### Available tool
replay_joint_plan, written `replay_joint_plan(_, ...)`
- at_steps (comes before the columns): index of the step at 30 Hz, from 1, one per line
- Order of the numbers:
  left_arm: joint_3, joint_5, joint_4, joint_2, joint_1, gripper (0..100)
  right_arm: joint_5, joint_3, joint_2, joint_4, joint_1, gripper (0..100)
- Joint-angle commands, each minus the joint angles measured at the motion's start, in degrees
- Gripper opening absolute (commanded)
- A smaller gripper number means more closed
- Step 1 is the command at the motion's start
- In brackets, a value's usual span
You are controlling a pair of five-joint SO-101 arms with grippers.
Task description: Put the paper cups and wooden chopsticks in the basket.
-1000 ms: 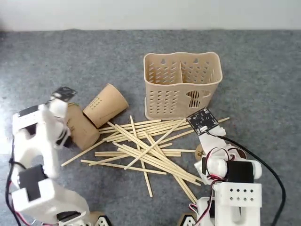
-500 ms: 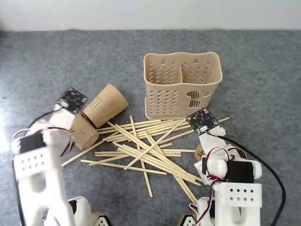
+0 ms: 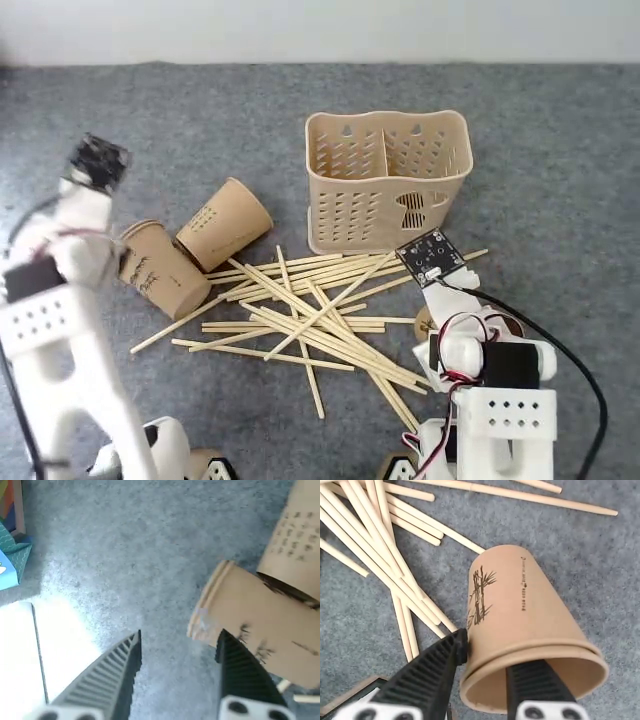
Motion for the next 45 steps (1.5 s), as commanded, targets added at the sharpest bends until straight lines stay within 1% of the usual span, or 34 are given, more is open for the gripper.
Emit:
replay_joint_plan(1, -10.24, 0.88, -3.78, 11.60, -1.85, 24, -0.53, -0.44, -1.10, 0.31, 0.66, 11.3)
replay_joint_plan(5, -19.30, 0.88, -5.71, 24.44, -2.64, 24, -0.53, -0.44, -1.10, 0.31, 0.66, 11.3)
replay_joint_plan(10, -26.59, 0.79, -5.54, 37.36, -2.29, 24, -0.53, -0.44, -1.10, 0.31, 0.66, 11.3)
replay_joint_plan(12, -27.82, 0.53, -3.96, 39.65, -2.37, 24, -0.53, -0.44, -1.10, 0.31, 0.66, 11.3)
replay_joint_plan(15, -28.26, -3.60, 1.67, 40.00, -2.11, 24, -0.53, -0.44, -1.10, 0.31, 0.66, 11.3)
replay_joint_plan(19, -28.26, -5.10, 9.32, 36.31, -0.70, 24, -0.53, -0.44, -1.10, 0.31, 0.48, 11.3)
replay_joint_plan(23, -27.47, -5.10, 14.77, 28.84, 0.70, 24, -0.53, -0.44, -1.10, 0.31, 0.48, 11.3)
replay_joint_plan(28, -21.23, -5.45, 22.42, 18.64, 6.77, 24, -0.53, -0.44, -1.10, 0.31, 0.66, 11.3)
replay_joint_plan(34, -9.63, -5.63, 23.30, 3.60, 13.89, 24, -0.53, -0.44, -1.10, 0.31, 0.66, 11.3)
replay_joint_plan(40, -0.22, -5.54, 23.30, -7.65, 19.96, 24, -0.53, -0.44, -1.10, 0.31, 0.66, 11.3)
replay_joint_plan(43, 1.45, -5.45, 23.12, -11.78, 21.10, 24, -0.53, -0.44, -1.10, 0.31, 0.66, 11.3)
replay_joint_plan(45, 1.80, -5.27, 21.10, -13.89, 20.84, 24, -0.53, -0.44, -1.10, 0.31, 0.66, 11.3)
